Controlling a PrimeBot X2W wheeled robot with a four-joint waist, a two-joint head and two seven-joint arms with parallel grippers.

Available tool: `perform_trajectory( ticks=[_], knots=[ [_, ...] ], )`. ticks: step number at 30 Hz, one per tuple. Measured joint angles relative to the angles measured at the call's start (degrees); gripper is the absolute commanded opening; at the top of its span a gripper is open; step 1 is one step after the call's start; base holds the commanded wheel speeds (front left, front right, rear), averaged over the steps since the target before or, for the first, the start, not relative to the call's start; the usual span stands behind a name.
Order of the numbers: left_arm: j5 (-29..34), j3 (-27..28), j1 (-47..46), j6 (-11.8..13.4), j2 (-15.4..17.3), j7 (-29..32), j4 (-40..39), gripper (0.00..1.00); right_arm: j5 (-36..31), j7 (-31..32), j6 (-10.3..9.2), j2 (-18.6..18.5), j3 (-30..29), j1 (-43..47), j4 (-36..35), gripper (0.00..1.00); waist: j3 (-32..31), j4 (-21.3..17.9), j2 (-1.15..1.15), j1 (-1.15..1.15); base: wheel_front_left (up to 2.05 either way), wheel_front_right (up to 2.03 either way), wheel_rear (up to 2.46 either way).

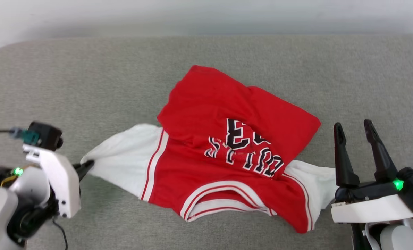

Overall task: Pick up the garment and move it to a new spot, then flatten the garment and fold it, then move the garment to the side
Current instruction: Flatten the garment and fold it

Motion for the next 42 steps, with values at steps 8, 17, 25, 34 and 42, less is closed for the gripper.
perform_trajectory(
  ticks=[8, 17, 25, 34, 42],
  knots=[
    [1.3, 0.1, 10.8, 2.2, -2.6, -10.6, -0.9, 1.0, 0.1, 0.0, 0.0, 0.0, 0.0, 1.9, 2.4, 1.0, -3.8, 2.0, 0.0, -0.01, 0.0, 0.0, 0.0],
    [12.2, 3.0, 10.7, 5.6, -10.9, -38.7, -3.6, 1.0, 1.0, 0.0, 0.0, 0.0, 0.1, 2.7, 3.4, 1.0, -7.2, 2.3, 0.0, -0.01, 0.0, 0.0, 0.0],
    [22.9, 3.2, 14.8, 13.7, -16.1, -47.5, -7.3, 1.0, 0.2, 6.2, 0.0, -3.5, 1.2, 3.8, 0.4, 1.0, -9.9, 2.1, 0.0, -0.01, 0.0, 0.0, 0.0],
    [28.3, 6.0, 17.7, 13.4, -21.0, -47.6, -11.1, 1.0, 8.4, 41.2, -0.01, -13.5, 2.0, 1.9, -8.5, 1.0, -8.4, 2.9, 0.0, -0.01, 0.0, 0.0, 0.0],
    [31.0, 7.3, 16.2, 9.4, -25.1, -47.8, -10.4, 1.0, 12.4, 69.0, 0.0, -18.0, 1.7, -1.1, -7.2, 1.0, -5.0, 6.5, 0.0, 0.0, 0.0, 0.0, 0.0]
  ],
)
